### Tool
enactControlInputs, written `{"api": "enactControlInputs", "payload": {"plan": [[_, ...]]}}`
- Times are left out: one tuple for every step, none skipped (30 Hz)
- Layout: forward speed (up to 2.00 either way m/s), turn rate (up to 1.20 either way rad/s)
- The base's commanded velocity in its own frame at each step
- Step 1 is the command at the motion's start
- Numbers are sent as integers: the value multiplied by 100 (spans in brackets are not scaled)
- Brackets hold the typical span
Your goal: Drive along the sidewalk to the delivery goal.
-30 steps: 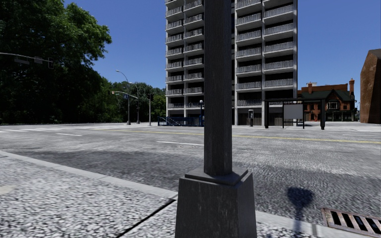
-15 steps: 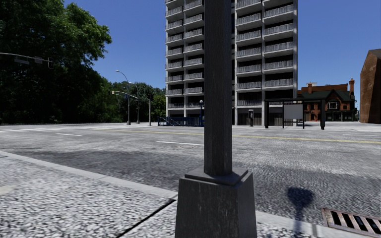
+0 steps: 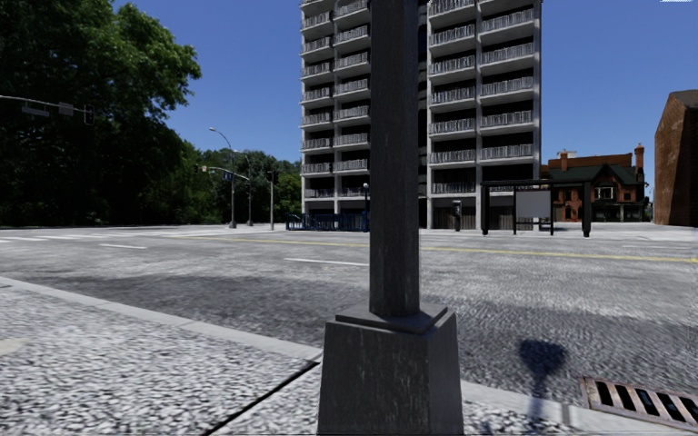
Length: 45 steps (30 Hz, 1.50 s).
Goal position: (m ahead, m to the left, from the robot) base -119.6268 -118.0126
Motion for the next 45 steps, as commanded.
{"api": "enactControlInputs", "payload": {"plan": [[-45,-31],[-45,-31],[-45,-31],[-45,-31],[-45,-35],[-47,-39],[-51,-42],[-46,-52],[-46,-52],[-46,-52],[-46,-52],[-46,-52],[-46,-52],[-46,-52],[-46,-52],[-46,-52],[-46,-52],[-46,-52],[-46,-52],[-46,-52],[-46,-52],[-46,-52],[-46,-52],[-46,-52],[-46,-52],[-46,-52],[-46,-52],[-46,-52],[-46,-53],[-46,-53],[-46,-53],[-46,-53],[-46,-54],[-46,-55],[-46,-55],[-46,-55],[-46,-56],[-46,-56],[-46,-56],[-46,-56],[-46,-56],[-46,-56],[-46,-56],[-46,-56],[-46,-56]]}}
